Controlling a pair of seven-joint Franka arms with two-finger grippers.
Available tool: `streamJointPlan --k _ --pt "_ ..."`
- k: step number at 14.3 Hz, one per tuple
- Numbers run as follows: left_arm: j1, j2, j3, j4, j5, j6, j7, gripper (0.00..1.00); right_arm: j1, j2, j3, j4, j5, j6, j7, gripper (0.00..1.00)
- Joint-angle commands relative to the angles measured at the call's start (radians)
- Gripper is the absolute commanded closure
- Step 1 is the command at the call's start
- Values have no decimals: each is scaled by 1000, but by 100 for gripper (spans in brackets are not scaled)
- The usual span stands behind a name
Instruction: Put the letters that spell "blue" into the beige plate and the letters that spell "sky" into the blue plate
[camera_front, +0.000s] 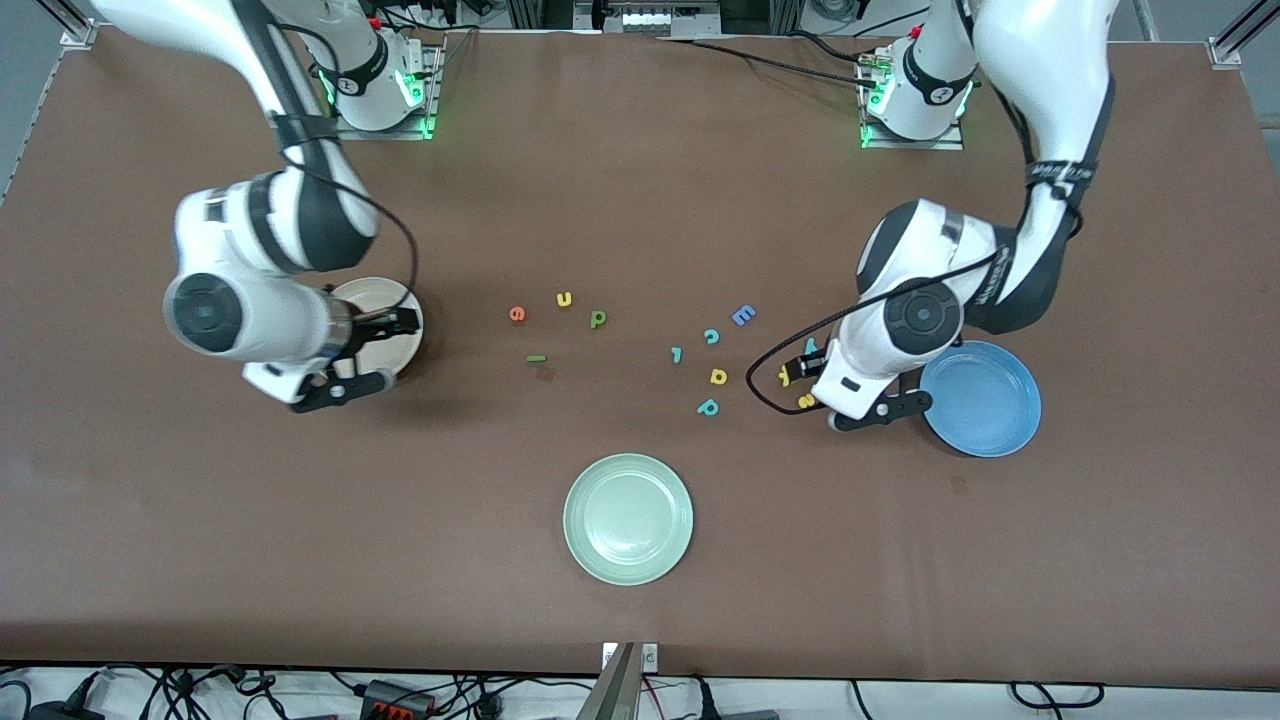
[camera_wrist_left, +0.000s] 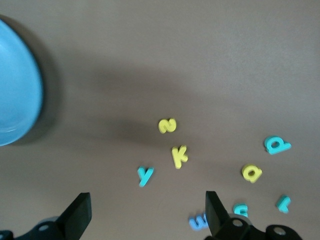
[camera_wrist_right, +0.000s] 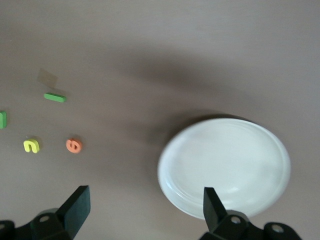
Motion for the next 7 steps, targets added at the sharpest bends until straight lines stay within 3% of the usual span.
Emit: streamJointPlan --k 1,7 --pt "-36 23 1 -74 -12 134 -102 0 117 -2 -7 -94 8 125 154 0" --pt "-39 46 -17 -188 -12 297 -158 0 247 54 -7 -202 8 330 395 0"
